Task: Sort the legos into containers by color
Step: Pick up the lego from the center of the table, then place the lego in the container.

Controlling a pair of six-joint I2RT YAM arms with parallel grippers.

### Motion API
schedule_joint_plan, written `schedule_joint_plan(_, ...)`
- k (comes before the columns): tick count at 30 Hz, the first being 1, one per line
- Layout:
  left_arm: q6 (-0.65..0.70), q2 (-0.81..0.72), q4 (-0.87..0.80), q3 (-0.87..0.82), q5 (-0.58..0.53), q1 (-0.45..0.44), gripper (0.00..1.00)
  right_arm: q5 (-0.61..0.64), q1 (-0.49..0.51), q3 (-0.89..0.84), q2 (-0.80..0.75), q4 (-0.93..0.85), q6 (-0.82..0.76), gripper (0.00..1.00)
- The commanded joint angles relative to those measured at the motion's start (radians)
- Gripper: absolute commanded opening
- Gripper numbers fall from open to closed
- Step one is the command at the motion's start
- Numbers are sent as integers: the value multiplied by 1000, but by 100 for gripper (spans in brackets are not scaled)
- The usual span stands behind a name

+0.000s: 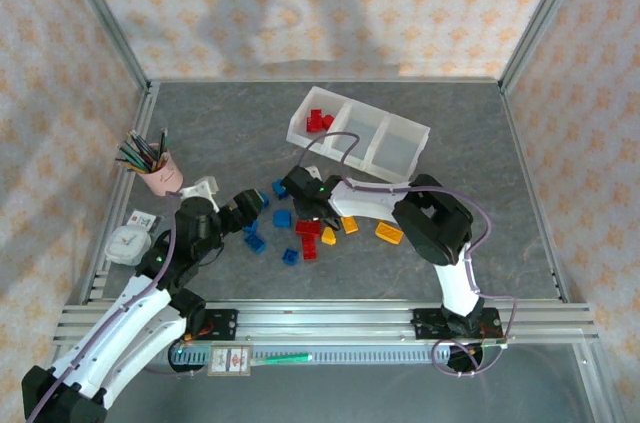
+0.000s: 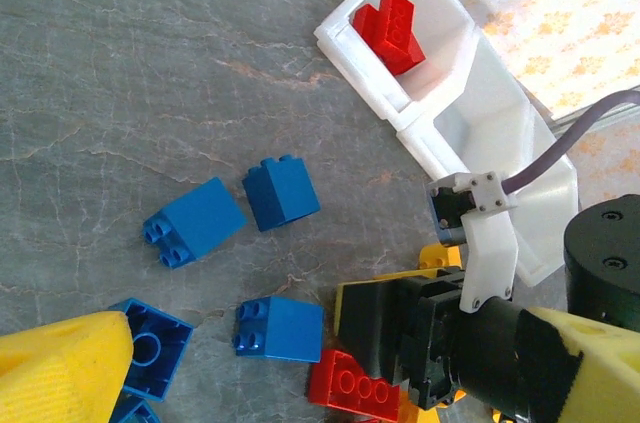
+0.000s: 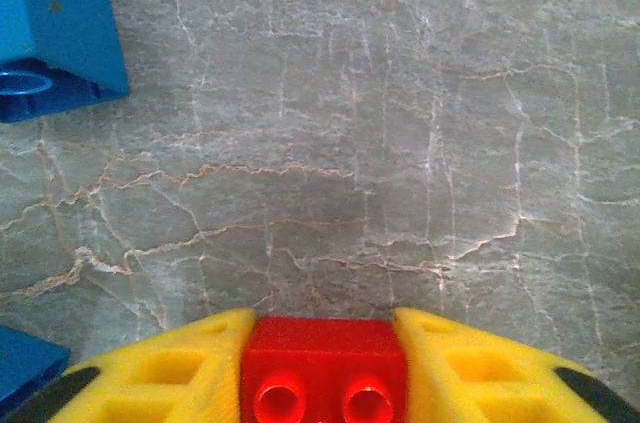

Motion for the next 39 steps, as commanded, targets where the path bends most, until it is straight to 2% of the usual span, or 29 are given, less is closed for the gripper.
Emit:
schedule_joint_plan(1,-7,5,33,3,-5,10,99,25,-2,22,26,-27,9,33)
schedule_joint_plan(5,-7,12,40,7,1,11,99,23,-3,22,-2,-8,6,26)
schedule_joint_plan(14,3,53,60,44,14,11,99,-5,-34,42,-80,29,-4,24)
schedule_joint_plan(23,22,136,112,94,36,10,99,-1,-119,123,-113,74,-14,23)
schedule_joint_plan(31,30,242,209,132,58,11,99,30,-203,272,-34,116,-27,23)
schedule_joint_plan(39,54,371,272,201,57,10,99,92,-274,528,161,79,-47,23)
